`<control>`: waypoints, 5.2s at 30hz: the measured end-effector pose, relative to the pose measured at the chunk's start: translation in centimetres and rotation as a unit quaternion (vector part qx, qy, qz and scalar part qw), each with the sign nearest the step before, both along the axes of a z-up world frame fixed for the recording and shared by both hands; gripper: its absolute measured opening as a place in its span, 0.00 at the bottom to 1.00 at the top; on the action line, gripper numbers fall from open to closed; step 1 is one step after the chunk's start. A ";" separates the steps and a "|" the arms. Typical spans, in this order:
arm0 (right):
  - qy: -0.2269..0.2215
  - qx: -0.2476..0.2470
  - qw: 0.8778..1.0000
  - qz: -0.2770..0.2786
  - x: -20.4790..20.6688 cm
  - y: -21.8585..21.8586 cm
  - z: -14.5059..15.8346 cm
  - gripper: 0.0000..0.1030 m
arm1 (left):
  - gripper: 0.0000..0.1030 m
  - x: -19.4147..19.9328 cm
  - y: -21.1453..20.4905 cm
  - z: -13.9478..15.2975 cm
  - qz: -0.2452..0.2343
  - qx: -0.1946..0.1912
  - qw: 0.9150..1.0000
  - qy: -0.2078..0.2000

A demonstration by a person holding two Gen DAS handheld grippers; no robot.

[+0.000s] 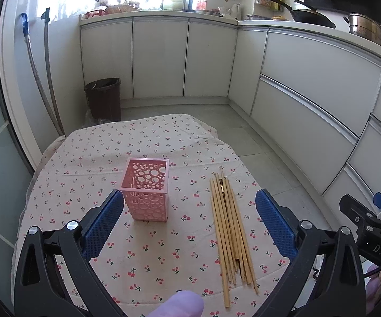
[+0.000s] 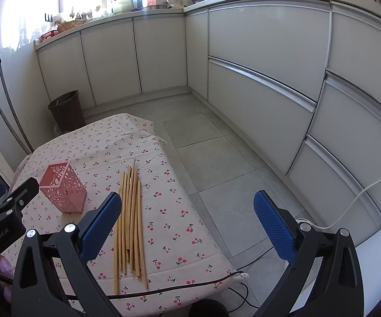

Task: Organize utensils
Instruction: 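Lower the left gripper onto the chopstick pile and close on one chopstick while the right gripper grasps another, then carry the chopsticks over the pink cup and open both grippers to drop them in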

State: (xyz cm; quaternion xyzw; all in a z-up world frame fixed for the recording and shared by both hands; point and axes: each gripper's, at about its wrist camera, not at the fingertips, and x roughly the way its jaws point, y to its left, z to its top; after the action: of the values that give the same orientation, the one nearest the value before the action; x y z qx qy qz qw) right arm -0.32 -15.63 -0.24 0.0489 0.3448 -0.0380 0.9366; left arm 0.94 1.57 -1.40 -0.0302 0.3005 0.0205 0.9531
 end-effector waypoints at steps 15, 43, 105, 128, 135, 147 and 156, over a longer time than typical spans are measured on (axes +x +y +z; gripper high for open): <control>-0.033 0.285 0.958 0.026 8.8 -6.9 5.4 0.95 | 0.93 10.1 -1.6 -5.3 -0.020 -0.076 0.980 0.185; 0.142 0.495 0.857 0.009 12.8 -10.2 -5.2 0.95 | 0.32 20.9 -2.7 -13.0 0.028 -0.007 0.916 0.401; 0.240 0.184 0.951 0.065 28.6 7.9 -17.0 0.05 | 0.05 3.9 9.9 -2.6 -0.003 -0.138 0.983 0.120; 0.054 0.213 0.962 0.162 12.3 4.7 2.2 0.05 | 0.05 -0.3 12.2 4.1 0.030 -0.146 0.989 0.020; -0.012 0.271 0.950 0.155 12.5 3.0 8.3 0.05 | 0.05 1.0 12.6 9.6 0.036 -0.141 0.989 -0.038; -0.022 0.283 0.943 0.175 15.2 5.6 9.9 0.05 | 0.06 8.3 13.5 8.2 0.065 -0.117 0.991 -0.011; -0.007 0.254 0.951 0.177 16.1 8.8 8.4 0.05 | 0.13 6.8 15.6 8.1 0.091 -0.139 0.986 -0.021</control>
State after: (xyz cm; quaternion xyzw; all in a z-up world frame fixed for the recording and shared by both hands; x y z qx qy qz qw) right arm 15.78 -6.85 8.20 0.2237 0.3398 0.2180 0.8871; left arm 7.76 17.13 6.71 -0.1901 0.2767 0.0643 0.9398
